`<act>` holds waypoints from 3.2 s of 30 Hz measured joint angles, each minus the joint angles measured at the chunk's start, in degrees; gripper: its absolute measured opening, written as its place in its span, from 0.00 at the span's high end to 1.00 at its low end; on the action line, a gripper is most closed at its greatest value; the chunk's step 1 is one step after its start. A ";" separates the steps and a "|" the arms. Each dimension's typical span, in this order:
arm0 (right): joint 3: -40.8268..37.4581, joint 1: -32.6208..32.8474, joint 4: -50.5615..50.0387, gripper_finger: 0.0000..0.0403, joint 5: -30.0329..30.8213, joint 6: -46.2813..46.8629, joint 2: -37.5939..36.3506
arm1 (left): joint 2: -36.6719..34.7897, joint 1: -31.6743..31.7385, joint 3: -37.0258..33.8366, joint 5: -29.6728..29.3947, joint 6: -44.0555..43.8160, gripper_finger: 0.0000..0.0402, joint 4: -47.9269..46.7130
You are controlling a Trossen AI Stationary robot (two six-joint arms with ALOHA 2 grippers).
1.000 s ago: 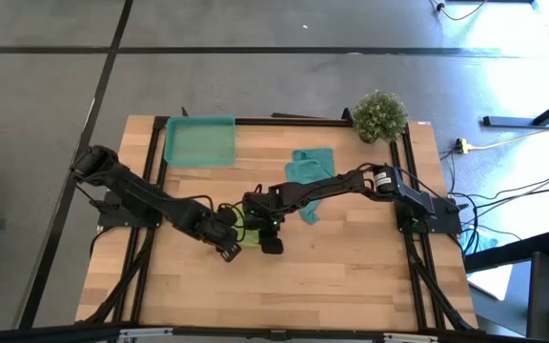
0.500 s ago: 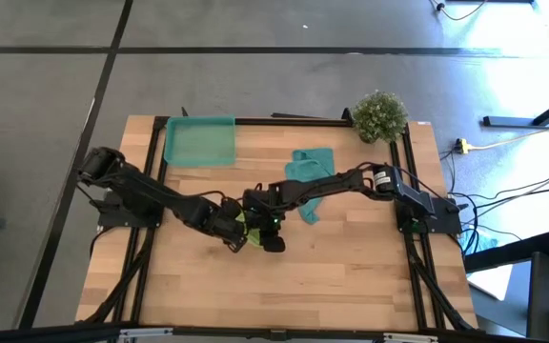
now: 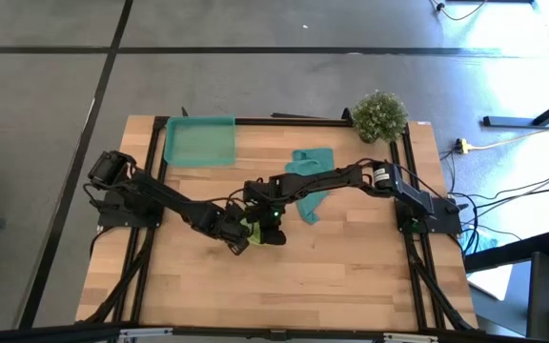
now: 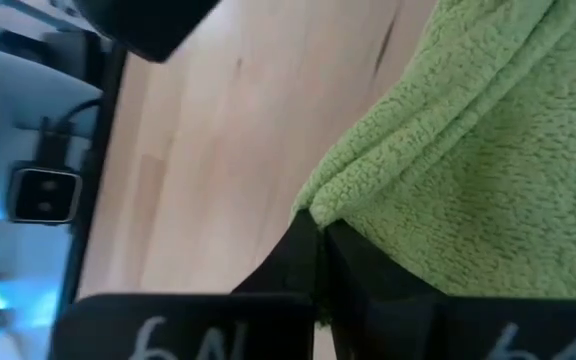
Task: Roll microfiber towels into tight, uniform cylinder then place into a basket
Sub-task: Roll the green microfiber cloth
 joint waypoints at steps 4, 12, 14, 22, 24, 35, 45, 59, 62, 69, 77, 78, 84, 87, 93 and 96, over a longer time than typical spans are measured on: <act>0.00 -2.06 -0.26 0.99 -4.17 1.41 0.00 | 0.07 -0.10 -0.02 -0.07 1.59 1.00 0.44; 0.00 -7.77 -1.10 0.99 -10.94 8.04 0.21 | 0.19 -2.52 -0.19 -2.43 6.52 1.00 0.20; 0.04 -8.68 -1.45 0.99 -12.36 9.41 1.02 | 0.22 -2.98 -0.23 -3.02 6.58 1.00 0.00; 0.02 -9.84 -0.94 0.99 -11.18 14.76 4.68 | 0.22 -3.91 -0.31 -3.14 10.07 1.00 0.60; 0.02 -9.84 -0.36 0.99 -7.87 16.60 4.68 | 0.20 -3.96 -0.31 -2.92 11.16 1.00 0.71; 0.07 -9.76 -0.17 0.99 0.94 21.42 4.68 | 0.20 -3.98 -0.31 -2.46 15.89 1.00 1.08; 0.13 -9.40 -0.34 0.99 2.63 21.35 4.66 | 0.22 -3.74 -0.31 -2.43 16.14 0.90 1.21; 0.13 -9.40 0.18 0.99 3.81 21.20 4.66 | -11.15 -0.95 -0.47 -0.81 18.43 0.82 -3.87; 0.11 -9.40 0.40 0.99 3.76 21.20 4.68 | -13.41 -1.63 -0.37 -0.95 22.23 0.82 -1.50; 0.09 -9.43 0.68 0.99 3.76 21.20 4.72 | -11.24 -2.73 -3.10 0.39 29.60 0.82 11.44; 0.07 -9.45 0.75 0.99 3.72 21.20 4.76 | -8.22 -2.47 -6.56 -5.01 28.01 0.82 15.07; 0.07 -9.45 0.75 0.99 3.74 21.20 4.76 | -8.24 -2.17 -6.98 -5.15 27.99 0.82 15.20; 0.05 -9.45 0.75 0.99 3.74 21.20 4.76 | -8.24 -1.44 -10.98 -3.60 25.94 0.82 15.38; 0.07 -9.45 0.88 0.99 3.76 21.17 4.81 | -8.34 -1.44 -12.85 -3.66 24.64 0.82 16.98; 0.02 -9.49 1.23 0.89 1.14 19.77 4.87 | -8.46 -1.46 -14.46 -3.90 24.50 0.82 18.82; 0.00 -9.49 1.85 0.80 1.22 20.40 4.87 | -8.47 -1.46 -15.04 -3.64 24.45 0.82 18.86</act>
